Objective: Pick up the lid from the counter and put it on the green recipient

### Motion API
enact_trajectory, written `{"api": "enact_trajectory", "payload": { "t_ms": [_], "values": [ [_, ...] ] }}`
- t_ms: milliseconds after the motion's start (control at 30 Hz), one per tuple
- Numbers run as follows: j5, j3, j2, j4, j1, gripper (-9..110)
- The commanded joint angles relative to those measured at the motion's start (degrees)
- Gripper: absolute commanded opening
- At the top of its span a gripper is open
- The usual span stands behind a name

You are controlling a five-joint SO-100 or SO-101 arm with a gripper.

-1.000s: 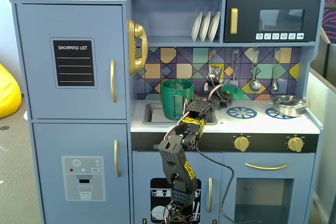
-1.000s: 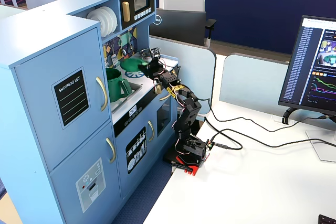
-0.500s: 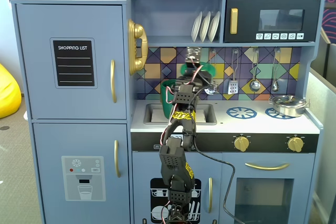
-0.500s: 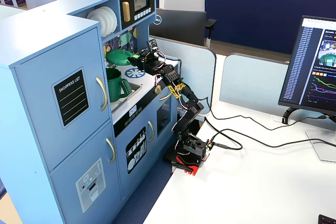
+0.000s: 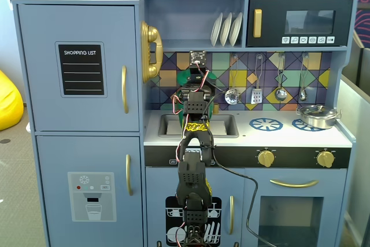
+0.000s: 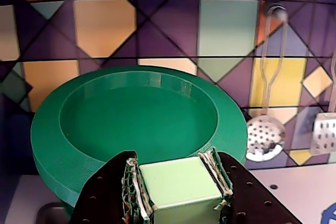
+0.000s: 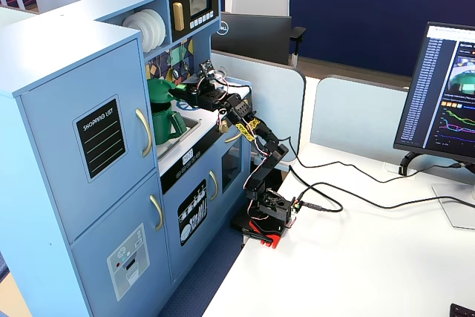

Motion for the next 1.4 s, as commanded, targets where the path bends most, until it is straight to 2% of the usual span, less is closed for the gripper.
{"api": "enact_trajectory", "payload": {
  "t_ms": [0, 400, 1100, 1167, 1367],
  "values": [
    [-1.23, -0.88, -0.53, -3.34, -0.97, 0],
    [-1.67, -0.70, -5.98, -6.50, 0.44, 0],
    [-2.64, 6.94, -0.97, -3.69, -0.18, 0],
    [-2.29, 7.12, -0.79, -4.31, -0.44, 4],
    [1.14, 6.06, -1.05, -8.79, -0.44, 28]
  ]
}}
